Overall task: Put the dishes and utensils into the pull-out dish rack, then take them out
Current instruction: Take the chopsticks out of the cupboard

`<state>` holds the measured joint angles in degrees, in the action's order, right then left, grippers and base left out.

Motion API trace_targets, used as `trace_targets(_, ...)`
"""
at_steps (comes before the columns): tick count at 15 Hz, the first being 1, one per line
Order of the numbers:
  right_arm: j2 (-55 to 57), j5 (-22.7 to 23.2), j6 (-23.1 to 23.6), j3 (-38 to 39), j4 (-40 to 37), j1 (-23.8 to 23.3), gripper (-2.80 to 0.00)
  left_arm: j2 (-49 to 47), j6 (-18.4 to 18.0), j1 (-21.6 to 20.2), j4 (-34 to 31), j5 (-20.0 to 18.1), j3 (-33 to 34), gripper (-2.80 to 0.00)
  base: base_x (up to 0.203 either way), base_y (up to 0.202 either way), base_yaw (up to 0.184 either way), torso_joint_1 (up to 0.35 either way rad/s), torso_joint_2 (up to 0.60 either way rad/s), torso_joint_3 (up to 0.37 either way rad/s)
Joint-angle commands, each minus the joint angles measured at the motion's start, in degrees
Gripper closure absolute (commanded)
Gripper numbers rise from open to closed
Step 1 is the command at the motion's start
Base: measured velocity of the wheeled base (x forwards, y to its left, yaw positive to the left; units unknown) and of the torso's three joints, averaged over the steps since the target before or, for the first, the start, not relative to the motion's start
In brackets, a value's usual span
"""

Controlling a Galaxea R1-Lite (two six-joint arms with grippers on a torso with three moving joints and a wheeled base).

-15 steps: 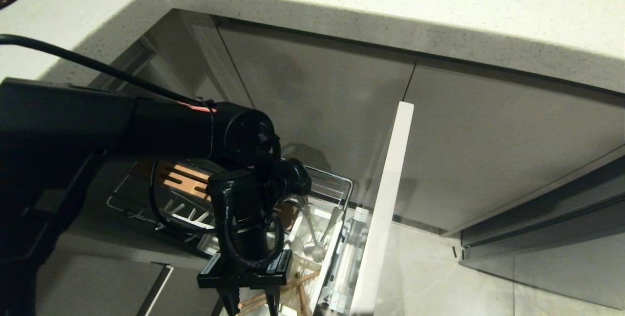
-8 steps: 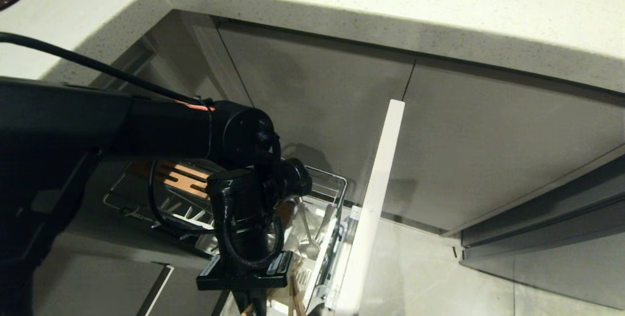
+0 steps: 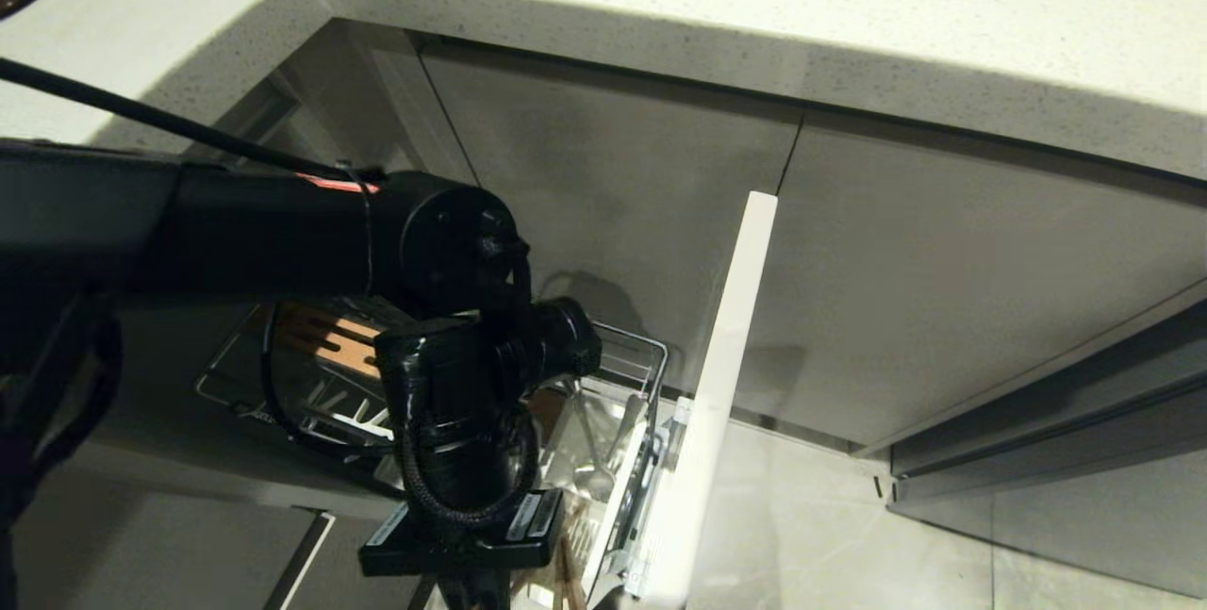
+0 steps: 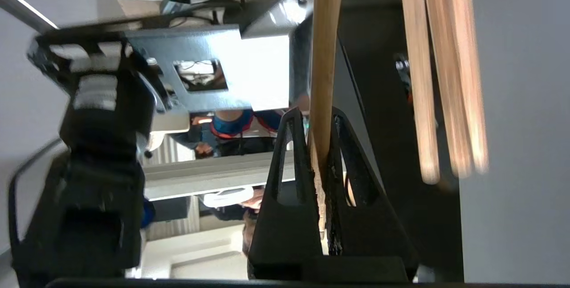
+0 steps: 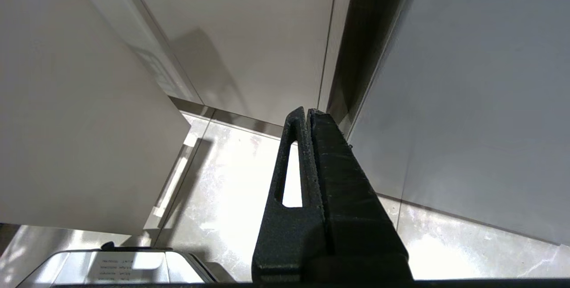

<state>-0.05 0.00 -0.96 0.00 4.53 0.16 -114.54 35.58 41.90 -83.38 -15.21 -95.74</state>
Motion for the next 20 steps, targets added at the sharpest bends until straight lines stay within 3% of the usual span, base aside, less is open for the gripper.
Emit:
trace_targets(1,0.0,0.0,0.0,1.5,0.0,0.0,0.00,5.1,1.1,0.7,-1.6,-0.2,-0.5,0.00,0.000,0.000,0.000,0.000,0.00,0.000)
trace_targets(17,0.0,0.0,0.0,1.5,0.0,0.0,0.00,36.2,3.0,2.3,-4.3,-0.7,0.2,0.00,0.000,0.000,0.000,0.000,0.00,0.000)
trace_targets(20,0.0,0.0,0.0,1.5,0.0,0.0,0.00,43.3,3.0,2.3,-4.3,-0.7,-6.5,0.00,0.000,0.000,0.000,0.000,0.00,0.000)
